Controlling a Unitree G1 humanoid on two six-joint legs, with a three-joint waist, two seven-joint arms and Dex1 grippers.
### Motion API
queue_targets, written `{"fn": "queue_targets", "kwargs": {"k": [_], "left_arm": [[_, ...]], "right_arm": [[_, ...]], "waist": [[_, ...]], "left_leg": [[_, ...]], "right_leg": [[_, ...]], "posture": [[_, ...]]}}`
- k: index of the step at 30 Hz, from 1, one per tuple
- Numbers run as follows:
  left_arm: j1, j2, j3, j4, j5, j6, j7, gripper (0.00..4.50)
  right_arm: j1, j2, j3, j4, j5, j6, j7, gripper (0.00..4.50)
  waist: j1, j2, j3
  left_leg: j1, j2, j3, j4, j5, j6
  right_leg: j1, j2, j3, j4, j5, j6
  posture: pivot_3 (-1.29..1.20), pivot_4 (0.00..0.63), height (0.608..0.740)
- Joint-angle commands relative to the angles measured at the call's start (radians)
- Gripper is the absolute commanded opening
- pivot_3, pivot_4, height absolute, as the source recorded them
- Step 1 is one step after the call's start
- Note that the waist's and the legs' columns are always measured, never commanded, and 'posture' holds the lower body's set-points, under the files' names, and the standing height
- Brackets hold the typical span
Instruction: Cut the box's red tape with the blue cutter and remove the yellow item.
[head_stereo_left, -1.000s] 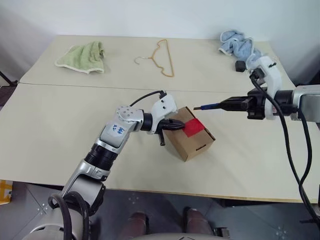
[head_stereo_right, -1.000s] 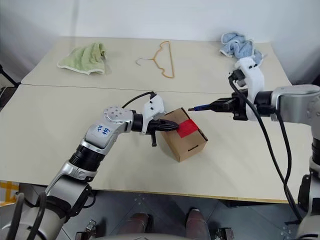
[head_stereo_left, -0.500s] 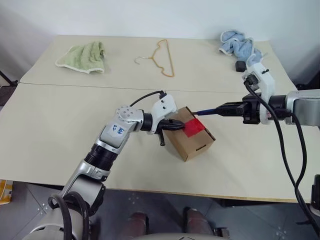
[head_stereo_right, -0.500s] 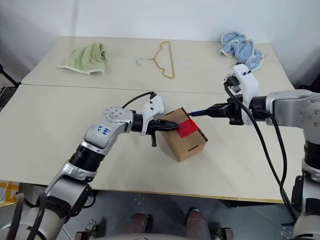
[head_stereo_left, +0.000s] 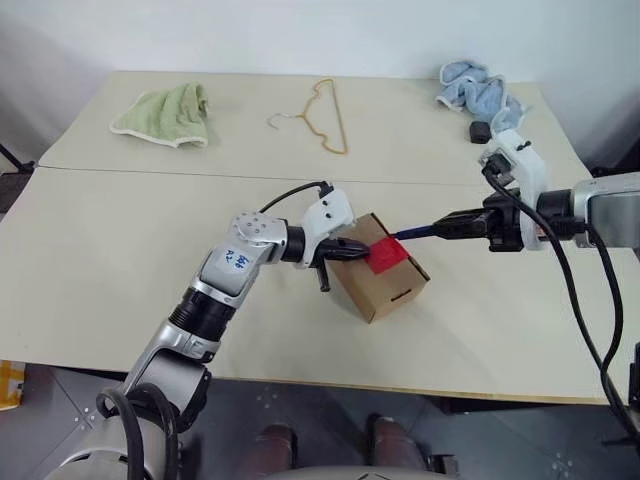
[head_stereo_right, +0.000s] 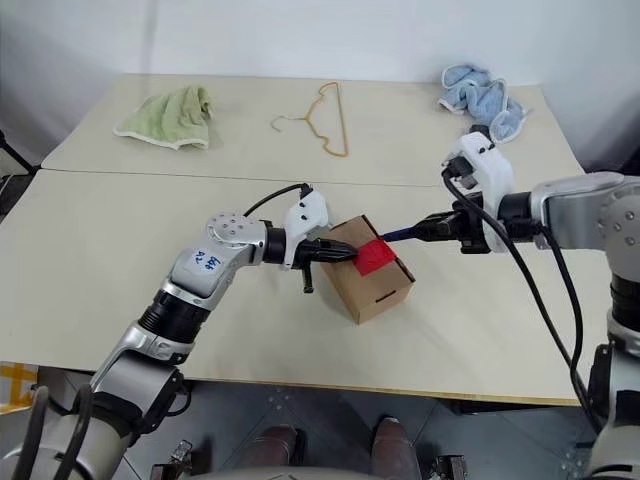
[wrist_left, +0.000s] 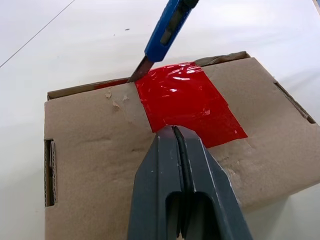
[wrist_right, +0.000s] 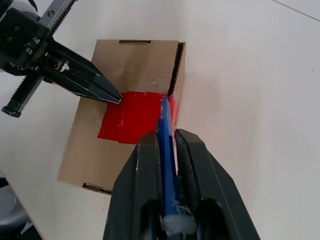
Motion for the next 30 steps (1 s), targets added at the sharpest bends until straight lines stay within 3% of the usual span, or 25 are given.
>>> {"fn": "queue_targets", "kwargs": {"k": [1, 16, 30], "left_arm": [[0.021, -0.011, -0.013, -0.002, 0.012, -0.003, 0.005, 0.00], [0.052, -0.044, -0.035, -0.005, 0.030, -0.013, 0.019, 0.00], [0.048, -0.038, -0.061, 0.011, 0.058, 0.004, 0.014, 0.00]], "right_arm": [[-0.095, -0.006, 0.072, 0.047, -0.024, 0.030, 0.070, 0.15], [-0.429, 0.069, 0.421, 0.386, -0.193, 0.035, 0.304, 0.15], [-0.586, 0.064, 0.676, 0.426, -0.253, 0.038, 0.516, 0.15]], "waist": [[0.000, 0.000, 0.000], [-0.004, 0.000, 0.000], [-0.003, 0.000, 0.000]], "left_leg": [[0.000, 0.000, 0.000, 0.000, 0.000, 0.000], [0.000, 0.000, 0.001, 0.000, 0.000, 0.000], [0.000, 0.000, 0.008, 0.000, -0.001, -0.001]], "right_leg": [[0.000, 0.000, 0.000, 0.000, 0.000, 0.000], [-0.002, 0.000, 0.000, 0.002, 0.000, 0.000], [-0.009, -0.001, -0.001, 0.007, 0.000, 0.000]], "posture": [[0.00, 0.150, 0.740], [0.00, 0.150, 0.740], [0.00, 0.150, 0.740]]}}
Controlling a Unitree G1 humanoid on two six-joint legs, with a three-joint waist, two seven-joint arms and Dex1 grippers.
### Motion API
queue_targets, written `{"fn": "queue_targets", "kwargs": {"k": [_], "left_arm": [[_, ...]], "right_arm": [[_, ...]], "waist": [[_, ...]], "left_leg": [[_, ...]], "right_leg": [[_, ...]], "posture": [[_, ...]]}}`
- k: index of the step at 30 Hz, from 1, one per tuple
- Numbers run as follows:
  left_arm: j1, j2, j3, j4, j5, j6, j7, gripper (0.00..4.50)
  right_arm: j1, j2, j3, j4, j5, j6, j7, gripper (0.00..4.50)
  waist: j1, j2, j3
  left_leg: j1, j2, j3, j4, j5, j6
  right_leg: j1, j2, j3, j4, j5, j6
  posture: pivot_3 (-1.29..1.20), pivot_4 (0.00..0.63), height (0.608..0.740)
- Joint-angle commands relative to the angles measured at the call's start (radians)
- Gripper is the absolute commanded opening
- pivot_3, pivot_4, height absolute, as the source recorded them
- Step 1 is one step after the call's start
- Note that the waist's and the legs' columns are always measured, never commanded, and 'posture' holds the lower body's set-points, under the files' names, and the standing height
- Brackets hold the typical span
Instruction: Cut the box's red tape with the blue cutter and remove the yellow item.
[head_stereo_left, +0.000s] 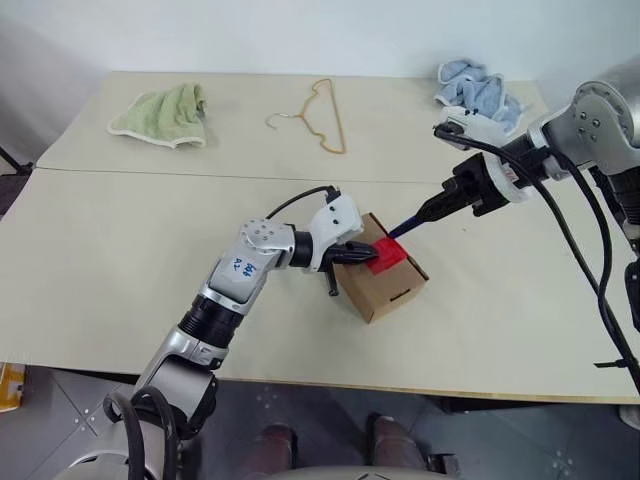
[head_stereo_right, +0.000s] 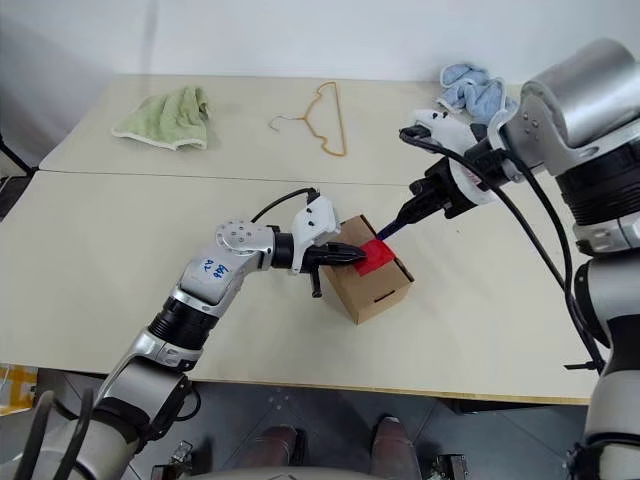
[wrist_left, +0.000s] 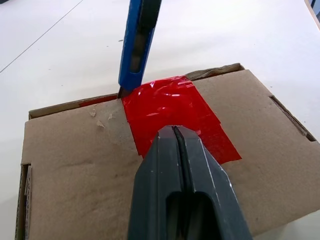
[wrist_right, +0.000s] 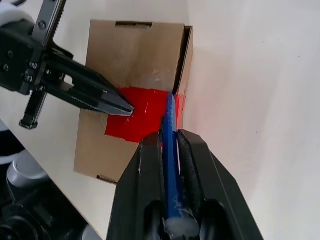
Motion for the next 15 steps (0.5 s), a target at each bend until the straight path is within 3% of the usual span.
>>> {"fn": "queue_targets", "kwargs": {"k": [1, 15], "left_arm": [[0.020, 0.005, -0.054, 0.021, 0.039, 0.036, -0.006, 0.00], [0.024, 0.003, -0.071, 0.018, 0.040, 0.056, -0.011, 0.00]], "right_arm": [[-0.053, -0.010, 0.039, -0.032, 0.043, 0.007, 0.085, 0.15], [-0.041, -0.093, 0.126, -0.016, 0.180, 0.007, 0.059, 0.15]], "waist": [[0.001, 0.000, 0.000], [0.005, 0.000, 0.000]], "left_leg": [[0.000, 0.000, 0.000, 0.000, 0.000, 0.000], [0.000, 0.000, 0.001, 0.000, -0.001, 0.000]], "right_leg": [[0.000, 0.000, 0.000, 0.000, 0.000, 0.000], [-0.001, 0.000, 0.000, 0.000, 0.000, 0.000]], "posture": [[0.00, 0.150, 0.740], [0.00, 0.150, 0.740]]}}
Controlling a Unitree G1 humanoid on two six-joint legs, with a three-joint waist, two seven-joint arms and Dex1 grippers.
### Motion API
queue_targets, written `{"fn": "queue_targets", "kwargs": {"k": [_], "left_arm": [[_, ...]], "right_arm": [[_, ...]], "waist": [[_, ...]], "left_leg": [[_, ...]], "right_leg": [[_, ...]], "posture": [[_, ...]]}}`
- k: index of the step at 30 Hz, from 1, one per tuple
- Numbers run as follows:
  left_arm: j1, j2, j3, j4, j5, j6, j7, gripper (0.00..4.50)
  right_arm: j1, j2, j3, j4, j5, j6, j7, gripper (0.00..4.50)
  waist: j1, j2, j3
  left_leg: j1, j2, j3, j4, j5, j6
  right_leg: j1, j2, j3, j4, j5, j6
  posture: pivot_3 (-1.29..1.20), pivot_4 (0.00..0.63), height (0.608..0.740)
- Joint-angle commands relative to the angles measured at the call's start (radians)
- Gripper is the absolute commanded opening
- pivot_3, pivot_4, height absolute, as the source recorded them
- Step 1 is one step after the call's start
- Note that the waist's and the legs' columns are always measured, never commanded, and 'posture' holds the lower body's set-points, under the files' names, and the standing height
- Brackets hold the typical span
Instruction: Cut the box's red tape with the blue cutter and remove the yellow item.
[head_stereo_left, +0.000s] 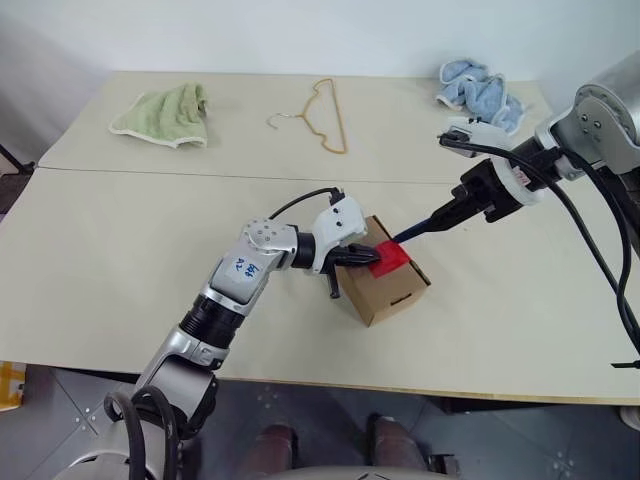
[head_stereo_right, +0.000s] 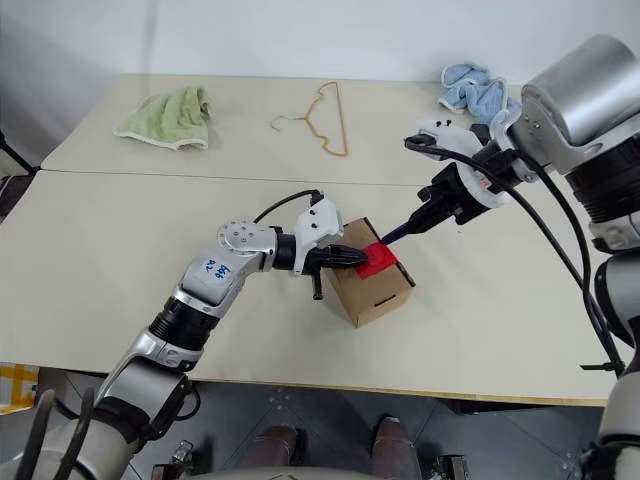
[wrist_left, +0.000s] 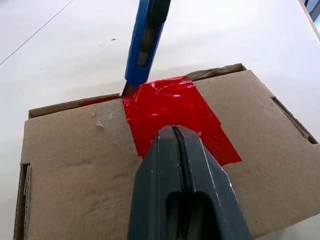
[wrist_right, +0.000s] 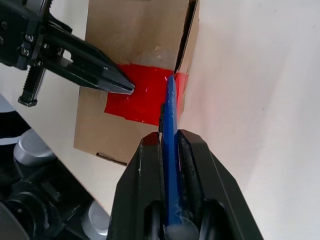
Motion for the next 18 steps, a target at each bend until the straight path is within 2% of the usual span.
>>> {"fn": "queue_targets", "kwargs": {"k": [1, 10, 18], "left_arm": [[0.027, 0.005, -0.056, 0.025, 0.039, 0.040, -0.002, 0.00], [0.030, 0.004, -0.062, 0.018, 0.038, 0.045, -0.007, 0.00], [0.035, 0.001, -0.071, 0.014, 0.045, 0.056, -0.004, 0.00]], "right_arm": [[-0.004, -0.019, 0.011, -0.009, 0.112, 0.010, -0.003, 0.15], [-0.048, 0.085, -0.026, 0.168, 0.146, 0.010, -0.137, 0.15], [-0.071, 0.094, 0.033, 0.172, 0.179, 0.010, -0.171, 0.15]], "waist": [[0.000, 0.000, 0.000], [-0.003, -0.001, -0.001], [-0.003, -0.001, -0.001]], "left_leg": [[0.000, 0.000, 0.000, 0.000, 0.000, 0.000], [0.001, 0.000, 0.001, 0.001, 0.000, 0.000], [0.001, 0.000, 0.001, 0.002, 0.000, 0.000]], "right_leg": [[0.000, 0.000, 0.000, 0.000, 0.000, 0.000], [0.000, 0.000, 0.000, 0.002, 0.000, 0.000], [0.000, 0.000, 0.000, 0.003, 0.000, 0.000]], "posture": [[0.00, 0.150, 0.740], [0.00, 0.150, 0.740], [0.00, 0.150, 0.740]]}}
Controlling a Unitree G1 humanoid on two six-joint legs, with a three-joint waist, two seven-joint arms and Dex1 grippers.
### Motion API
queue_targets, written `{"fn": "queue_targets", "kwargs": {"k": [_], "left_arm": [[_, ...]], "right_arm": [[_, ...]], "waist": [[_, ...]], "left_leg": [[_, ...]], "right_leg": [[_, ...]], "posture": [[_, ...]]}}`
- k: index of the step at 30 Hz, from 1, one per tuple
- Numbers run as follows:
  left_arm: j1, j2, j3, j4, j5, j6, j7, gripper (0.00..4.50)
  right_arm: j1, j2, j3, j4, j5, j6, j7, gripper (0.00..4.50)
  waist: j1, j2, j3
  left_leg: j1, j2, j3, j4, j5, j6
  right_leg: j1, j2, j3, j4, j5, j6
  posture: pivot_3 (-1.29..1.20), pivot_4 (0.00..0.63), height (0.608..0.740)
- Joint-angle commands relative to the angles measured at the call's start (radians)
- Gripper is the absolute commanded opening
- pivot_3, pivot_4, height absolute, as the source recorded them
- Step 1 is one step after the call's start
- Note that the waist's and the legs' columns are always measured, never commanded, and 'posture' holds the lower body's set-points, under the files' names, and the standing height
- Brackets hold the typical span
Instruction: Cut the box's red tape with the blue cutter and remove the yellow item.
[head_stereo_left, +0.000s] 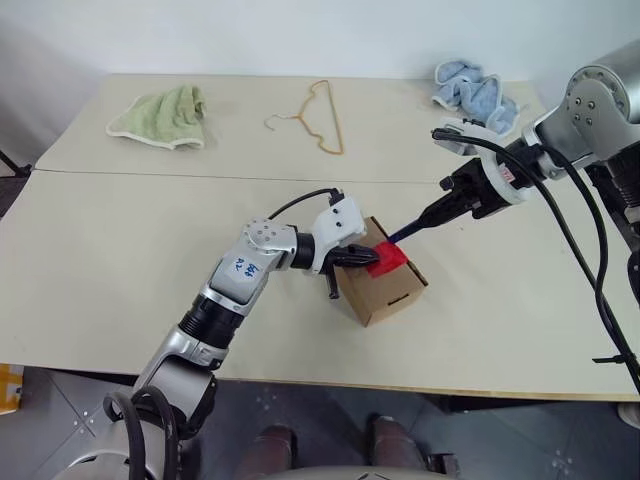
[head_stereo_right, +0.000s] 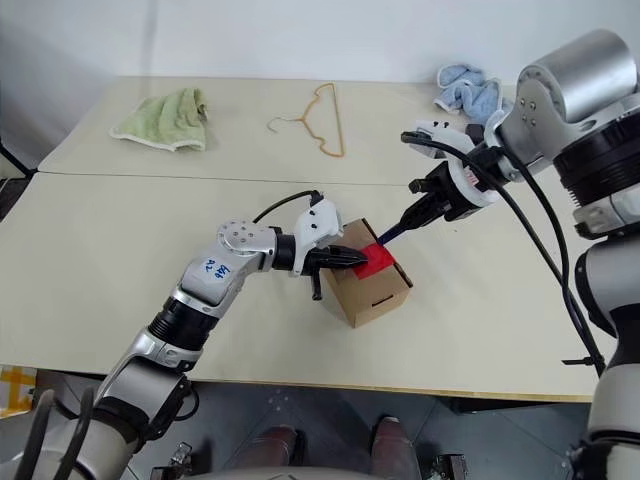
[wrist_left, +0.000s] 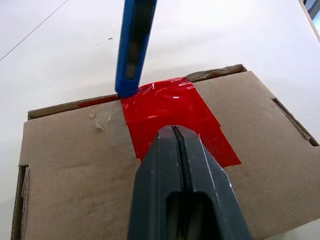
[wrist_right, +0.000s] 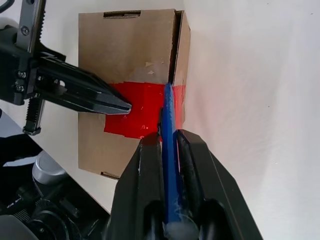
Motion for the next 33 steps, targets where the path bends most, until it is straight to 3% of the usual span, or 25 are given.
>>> {"fn": "queue_targets", "kwargs": {"k": [1, 8, 15, 25, 33], "left_arm": [[0.036, -0.001, -0.071, 0.026, 0.041, 0.044, -0.003, 0.00], [0.042, 0.009, -0.080, 0.020, 0.044, 0.068, 0.001, 0.00], [0.045, 0.006, -0.086, 0.016, 0.040, 0.084, -0.001, 0.00], [0.051, 0.003, -0.091, 0.004, 0.034, 0.092, -0.007, 0.00], [0.051, 0.002, -0.092, 0.001, 0.033, 0.090, -0.009, 0.00]], "right_arm": [[-0.037, -0.015, 0.050, -0.049, 0.075, 0.003, 0.015, 0.15], [-0.071, -0.138, 0.197, -0.147, 0.260, 0.003, 0.005, 0.15], [-0.074, -0.261, 0.294, -0.250, 0.483, 0.003, -0.096, 0.15], [0.032, -0.378, 0.262, -0.326, 0.695, 0.003, -0.312, 0.15], [0.072, -0.327, 0.179, -0.269, 0.670, 0.003, -0.395, 0.15]], "waist": [[0.000, 0.000, 0.000], [0.003, 0.000, 0.000], [0.004, 0.000, 0.000], [0.007, 0.000, 0.000], [0.005, 0.000, 0.000]], "left_leg": [[0.000, 0.000, 0.000, 0.000, 0.000, 0.000], [0.000, 0.000, 0.000, 0.000, -0.002, 0.001], [0.000, 0.000, 0.001, 0.000, -0.003, 0.002], [0.000, 0.000, 0.002, 0.000, -0.003, 0.002], [0.000, 0.000, 0.002, 0.001, -0.003, 0.002]], "right_leg": [[0.000, 0.000, 0.000, 0.000, 0.000, 0.000], [0.000, 0.000, -0.001, -0.001, 0.000, 0.000], [0.000, 0.000, -0.001, -0.002, 0.000, 0.000], [0.000, -0.001, -0.001, -0.003, 0.000, 0.000], [0.000, -0.001, -0.001, -0.002, 0.000, 0.000]], "posture": [[0.00, 0.150, 0.740], [0.00, 0.150, 0.740], [0.00, 0.150, 0.740], [0.00, 0.150, 0.740], [0.00, 0.150, 0.740]]}}
